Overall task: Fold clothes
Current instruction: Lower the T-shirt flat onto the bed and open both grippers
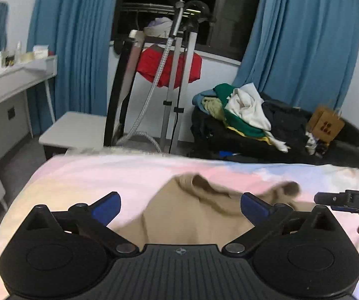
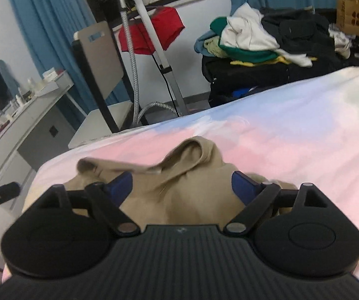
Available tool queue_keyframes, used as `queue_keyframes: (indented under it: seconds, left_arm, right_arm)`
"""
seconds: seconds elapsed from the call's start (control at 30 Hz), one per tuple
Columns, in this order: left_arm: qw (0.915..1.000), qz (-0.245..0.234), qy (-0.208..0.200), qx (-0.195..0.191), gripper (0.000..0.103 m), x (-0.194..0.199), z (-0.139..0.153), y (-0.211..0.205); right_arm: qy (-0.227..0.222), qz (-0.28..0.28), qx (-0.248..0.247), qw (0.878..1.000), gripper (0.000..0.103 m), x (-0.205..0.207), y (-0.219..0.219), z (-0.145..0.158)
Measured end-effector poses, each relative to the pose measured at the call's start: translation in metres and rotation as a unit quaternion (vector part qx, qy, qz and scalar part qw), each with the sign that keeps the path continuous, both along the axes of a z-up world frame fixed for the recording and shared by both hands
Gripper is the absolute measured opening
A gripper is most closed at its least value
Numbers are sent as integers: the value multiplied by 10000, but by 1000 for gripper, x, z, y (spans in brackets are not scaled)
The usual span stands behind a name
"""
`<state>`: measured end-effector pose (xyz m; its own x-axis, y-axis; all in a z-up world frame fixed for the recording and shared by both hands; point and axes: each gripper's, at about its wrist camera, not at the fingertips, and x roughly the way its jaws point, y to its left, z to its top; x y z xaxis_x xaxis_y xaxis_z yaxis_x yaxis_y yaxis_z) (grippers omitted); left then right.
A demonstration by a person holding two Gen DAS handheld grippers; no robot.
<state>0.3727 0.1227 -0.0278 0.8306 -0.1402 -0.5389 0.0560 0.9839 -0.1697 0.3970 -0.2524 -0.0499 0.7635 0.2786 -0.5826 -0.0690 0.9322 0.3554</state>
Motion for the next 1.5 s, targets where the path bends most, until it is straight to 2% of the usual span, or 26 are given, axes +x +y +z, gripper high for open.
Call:
queue_keyframes:
  seconds: [0.1, 0.17, 0.27, 0.37, 0.43, 0.5, 0.53, 0.57, 0.63, 0.73, 0.83, 1.03, 1.07, 1.1, 1.13, 1.17, 1.23, 1.3, 1.4, 1.5]
  left_arm:
    - [9994, 127, -2, -309, 103, -57, 12, 23]
    - [9970, 297, -49, -711, 103, -95, 15, 44]
    - [9923, 629, -298, -1026, 103, -146, 11, 72]
    - [9747, 1238, -213, -1848, 100, -179, -9, 105]
    - [9602, 1557, 3, -2319, 93, -185, -24, 122]
    - [9456, 1854, 240, -2664, 82, -185, -36, 137]
    - [9387, 1986, 326, -2800, 78, -185, -41, 144]
    - [9335, 2065, 385, -2906, 77, -182, -45, 149]
    - [9261, 2144, 486, -3066, 68, -177, -55, 158]
    - [9251, 2262, 533, -3005, 61, -162, -74, 159]
    - [9218, 2221, 644, -3110, 54, -141, -94, 160]
    - [9368, 1876, 290, -2938, 52, -94, -116, 140]
    - [9373, 1847, 291, -2941, 48, -88, -119, 139]
    - [9376, 1826, 297, -2945, 35, -83, -123, 137]
    - [9378, 1820, 305, -2941, 17, -79, -126, 136]
    - [9369, 1818, 323, -2969, 8, -77, -127, 138]
    - [9349, 1814, 359, -3030, 6, -73, -128, 142]
    - [9325, 1873, 255, -3079, 5, -72, -119, 152]
    - [9436, 1857, -47, -2741, 5, -72, -81, 165]
    - [9585, 1991, -493, -1978, 6, -78, -42, 163]
  right_arm:
    - [-129, -47, 148, 9998, 88, -55, -3, 9]
    - [-215, -79, 246, 9994, 88, -91, -6, 15]
    - [-343, -126, 394, 9986, 88, -146, -9, 24]
    - [-474, -151, 576, 9971, 87, -202, -13, 22]
    - [-499, -208, 786, 9954, 81, -235, -18, 13]
    - [-398, -335, 994, 9937, 62, -253, -25, 3]
    - [-352, -401, 1106, 9924, 57, -260, -29, -2]
    - [-302, -458, 1188, 9914, 48, -263, -33, -7]
    - [-144, -575, 1279, 9900, 44, -259, -39, -17]
    - [-86, -628, 1368, 9886, 44, -244, -42, -29]
    - [25, -607, 1534, 9863, 44, -232, -40, -40]
    - [210, -426, 1553, 9867, 44, -214, -34, -57]
    - [253, -422, 1528, 9870, 44, -210, -32, -60]
    - [296, -417, 1503, 9873, 44, -207, -30, -63]
    - [339, -413, 1478, 9876, 44, -204, -28, -66]
    - [375, -414, 1465, 9876, 44, -201, -27, -69]
    - [435, -410, 1442, 9877, 44, -195, -23, -72]
    - [453, -407, 1387, 9885, 44, -193, -19, -73]
    - [446, -401, 1327, 9893, 44, -196, -15, -73]
    - [412, -440, 1306, 9896, 44, -200, -16, -72]
